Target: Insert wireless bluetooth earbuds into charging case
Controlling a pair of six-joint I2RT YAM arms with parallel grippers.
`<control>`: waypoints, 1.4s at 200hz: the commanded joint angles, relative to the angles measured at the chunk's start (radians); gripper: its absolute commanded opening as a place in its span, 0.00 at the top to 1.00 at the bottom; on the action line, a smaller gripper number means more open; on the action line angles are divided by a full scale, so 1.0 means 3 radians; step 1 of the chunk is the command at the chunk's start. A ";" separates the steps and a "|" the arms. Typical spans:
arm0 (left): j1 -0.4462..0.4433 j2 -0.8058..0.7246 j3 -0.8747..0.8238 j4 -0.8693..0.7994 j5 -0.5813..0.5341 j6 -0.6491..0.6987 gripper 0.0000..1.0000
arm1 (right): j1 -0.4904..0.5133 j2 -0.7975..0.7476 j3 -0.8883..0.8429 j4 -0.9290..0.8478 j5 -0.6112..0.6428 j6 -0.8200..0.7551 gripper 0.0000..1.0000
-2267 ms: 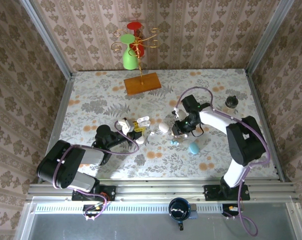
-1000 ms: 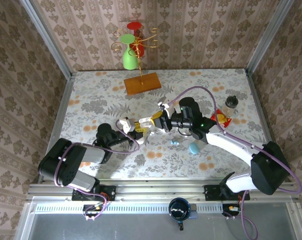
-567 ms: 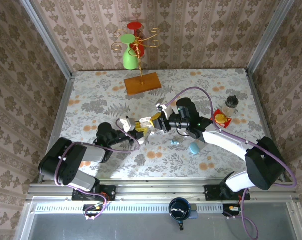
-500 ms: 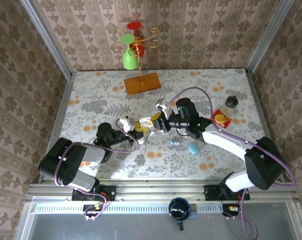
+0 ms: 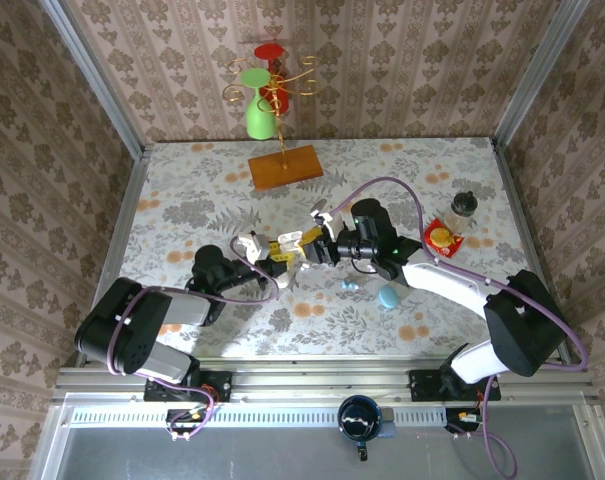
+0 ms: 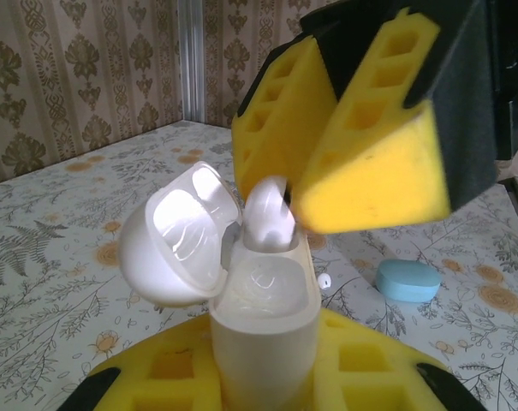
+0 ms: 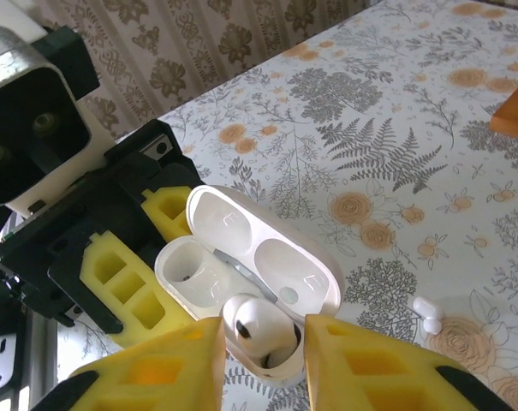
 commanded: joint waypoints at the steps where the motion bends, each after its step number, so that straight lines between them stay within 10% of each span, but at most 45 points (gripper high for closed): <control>1: -0.0028 -0.0100 -0.0010 0.0166 -0.0002 0.0027 1.00 | 0.0013 -0.0137 -0.0067 0.0036 0.0029 0.0004 0.61; 62: -0.0026 -0.0028 -0.0033 0.0167 -0.0067 0.0106 1.00 | -0.0230 -0.0523 -0.0316 0.0070 0.0709 0.0483 0.41; 104: -0.0027 -0.0002 -0.0022 0.0164 -0.0043 0.0109 1.00 | -0.0605 -0.0260 0.0056 -0.1361 0.1419 0.0871 0.41; 179: -0.0023 0.0017 -0.0015 0.0163 -0.0010 0.0114 1.00 | -0.0657 0.0845 0.0920 -0.2571 0.1101 0.0269 0.45; 280: -0.0012 -0.0004 -0.0030 0.0161 -0.0007 0.0125 1.00 | -0.0779 0.1359 0.1105 -0.2542 0.0802 0.0162 0.47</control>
